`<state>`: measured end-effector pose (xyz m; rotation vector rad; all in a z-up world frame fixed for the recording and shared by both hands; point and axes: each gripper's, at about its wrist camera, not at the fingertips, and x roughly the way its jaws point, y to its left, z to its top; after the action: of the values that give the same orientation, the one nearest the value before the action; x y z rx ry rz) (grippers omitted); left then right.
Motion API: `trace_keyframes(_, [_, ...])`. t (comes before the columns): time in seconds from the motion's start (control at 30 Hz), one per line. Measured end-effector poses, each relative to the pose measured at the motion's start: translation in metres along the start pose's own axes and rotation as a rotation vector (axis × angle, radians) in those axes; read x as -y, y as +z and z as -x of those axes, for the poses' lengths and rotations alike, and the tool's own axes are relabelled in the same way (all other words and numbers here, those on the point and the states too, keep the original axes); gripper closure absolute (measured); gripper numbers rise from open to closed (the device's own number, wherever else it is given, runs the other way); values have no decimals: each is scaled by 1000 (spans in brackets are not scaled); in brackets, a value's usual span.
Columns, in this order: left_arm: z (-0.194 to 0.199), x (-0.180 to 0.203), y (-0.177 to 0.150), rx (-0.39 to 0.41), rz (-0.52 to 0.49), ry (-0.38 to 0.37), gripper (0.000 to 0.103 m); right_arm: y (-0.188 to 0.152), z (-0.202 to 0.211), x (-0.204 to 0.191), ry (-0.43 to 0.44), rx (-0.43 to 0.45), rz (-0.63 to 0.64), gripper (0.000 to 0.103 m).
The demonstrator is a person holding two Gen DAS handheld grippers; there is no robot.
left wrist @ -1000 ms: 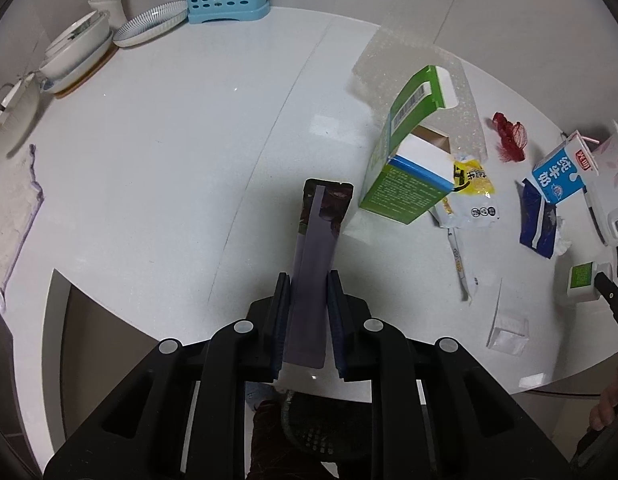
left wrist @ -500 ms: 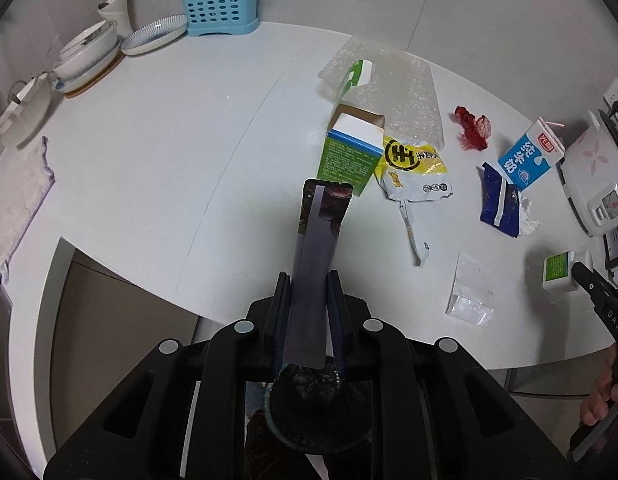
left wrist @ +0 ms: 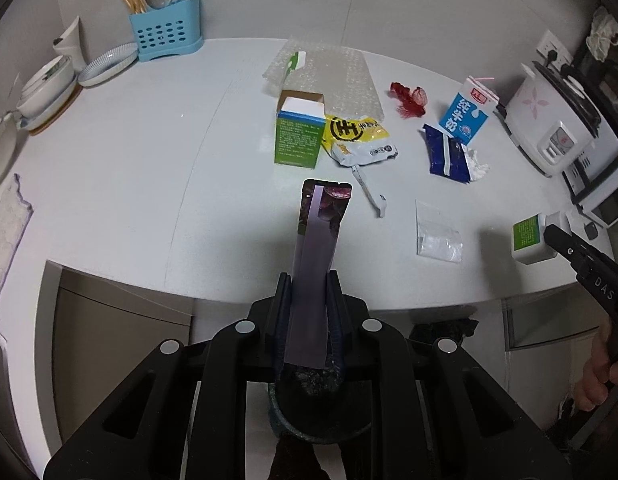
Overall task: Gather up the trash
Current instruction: 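Carry the lighter and pill bottle down over the teal wastebasket with both tools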
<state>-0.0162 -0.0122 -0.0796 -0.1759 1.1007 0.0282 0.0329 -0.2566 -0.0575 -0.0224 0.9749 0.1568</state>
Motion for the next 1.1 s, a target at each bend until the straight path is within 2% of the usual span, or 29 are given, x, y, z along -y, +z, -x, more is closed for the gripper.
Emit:
trace_keyframes(0.17, [4, 1, -26, -21, -45, -45, 86, -28, 20, -20, 24, 2, -8, 67])
trace_keyframes(0.47, [-11, 3, -70, -89, -100, -67, 86, -84, 31, -42, 34, 34, 0, 67])
trace_keyframes(0.73, [-47, 10, -108, -167, -133, -78, 86, -134, 1, -48, 27, -24, 30, 67])
trace_keyframes(0.87, [-74, 10, -128, -238, -123, -94, 86, -159, -21, -49, 30, -76, 41, 67])
trace_keyframes(1.1, [-120, 13, -159, -291, -129, -105, 86, -195, -53, -44, 26, -167, 36, 67])
